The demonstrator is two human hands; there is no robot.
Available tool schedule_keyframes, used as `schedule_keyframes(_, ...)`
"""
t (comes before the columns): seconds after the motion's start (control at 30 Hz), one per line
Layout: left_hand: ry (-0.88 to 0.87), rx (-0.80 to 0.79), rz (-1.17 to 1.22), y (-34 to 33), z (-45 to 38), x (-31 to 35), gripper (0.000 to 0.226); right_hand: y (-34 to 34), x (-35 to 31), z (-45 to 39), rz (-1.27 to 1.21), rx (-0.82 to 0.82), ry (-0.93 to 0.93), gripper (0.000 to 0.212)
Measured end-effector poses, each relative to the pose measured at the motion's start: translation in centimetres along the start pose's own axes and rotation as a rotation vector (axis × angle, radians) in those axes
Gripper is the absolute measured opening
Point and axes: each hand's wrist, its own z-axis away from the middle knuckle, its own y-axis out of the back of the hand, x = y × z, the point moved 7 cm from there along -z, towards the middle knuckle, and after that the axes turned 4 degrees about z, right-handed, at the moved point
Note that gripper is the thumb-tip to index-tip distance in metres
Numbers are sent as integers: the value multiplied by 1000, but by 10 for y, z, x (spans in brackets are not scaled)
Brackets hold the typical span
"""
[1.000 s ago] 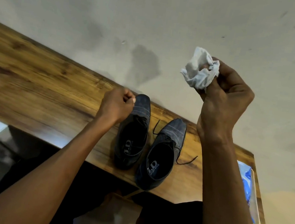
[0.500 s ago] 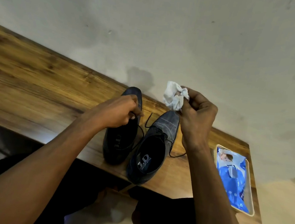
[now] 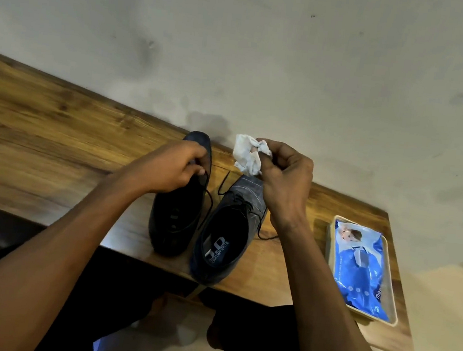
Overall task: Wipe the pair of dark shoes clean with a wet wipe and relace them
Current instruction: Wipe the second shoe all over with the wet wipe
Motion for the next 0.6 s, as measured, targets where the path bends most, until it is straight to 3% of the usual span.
schedule_keyframes(0.2, 148, 99, 434, 2, 2, -10, 11, -8, 28, -11, -35, 53, -129, 24)
schedule_keyframes(0.37, 172, 341, 881, 24, 1, -12, 16, -35, 53, -8, -33, 60, -258, 30)
schedule_keyframes(0.6, 82, 492, 1095, 42, 3, -2, 16, -79, 34, 15, 248, -230, -20, 28)
